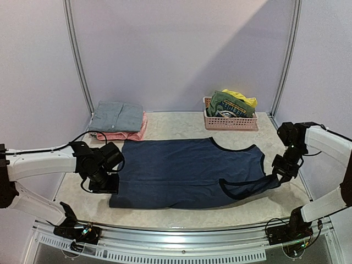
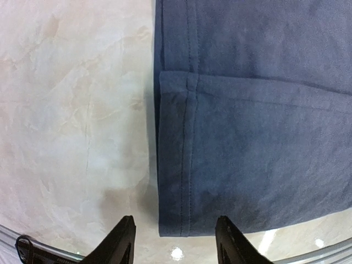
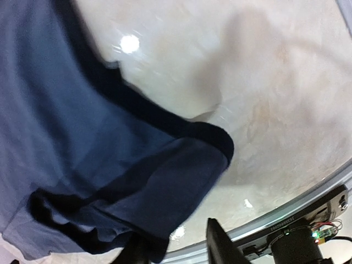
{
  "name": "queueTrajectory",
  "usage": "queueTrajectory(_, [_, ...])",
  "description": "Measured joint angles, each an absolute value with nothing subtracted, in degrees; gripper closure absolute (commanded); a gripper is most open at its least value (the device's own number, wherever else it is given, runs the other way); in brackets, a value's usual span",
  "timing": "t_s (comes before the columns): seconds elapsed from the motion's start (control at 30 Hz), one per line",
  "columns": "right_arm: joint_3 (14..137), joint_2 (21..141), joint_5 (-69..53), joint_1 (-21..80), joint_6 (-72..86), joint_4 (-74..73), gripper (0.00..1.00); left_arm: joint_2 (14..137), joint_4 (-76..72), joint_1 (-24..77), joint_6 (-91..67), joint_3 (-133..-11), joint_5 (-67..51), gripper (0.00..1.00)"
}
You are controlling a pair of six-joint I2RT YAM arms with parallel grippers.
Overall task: Fold and stack the mixed laundry pile
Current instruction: Adjust the 2/3-rectangle-folded T-shirt at the center of the board, then move the 1/3-folded tank top to the center of the board.
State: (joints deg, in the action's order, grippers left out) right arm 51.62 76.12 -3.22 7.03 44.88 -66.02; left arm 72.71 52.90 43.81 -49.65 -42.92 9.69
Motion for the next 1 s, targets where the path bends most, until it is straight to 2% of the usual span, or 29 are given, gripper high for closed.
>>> queueTrajectory(0.3, [66.46,76.14,-1.85,8.80,41.04,-68.18,0.49,73.84,52.90,43.11,-46.26,-47.81,9.63,0.49])
queueTrajectory(0.47, [68.01,77.19,-2.04,15.44,40.10,-67.61,0.39,78.67,51.18,43.09,-43.59,-50.54,8.21,0.50])
queueTrajectory(0.57, [67.99,79.09,-2.13,19.09,40.40,-67.53,0.37,81.34,50.39,43.09,-42.50,-51.35,7.05,0.50])
queueTrajectory(0.63, [67.94,80.20,-2.37,20.88,40.47,-66.89,0.38,82.52,50.06,43.09,-41.74,-52.05,6.39,0.50])
queueTrajectory(1.0, [67.59,87.02,-11.40,28.51,38.79,-55.42,0.59,88.38,47.94,43.09,-39.22,-56.12,3.55,0.51])
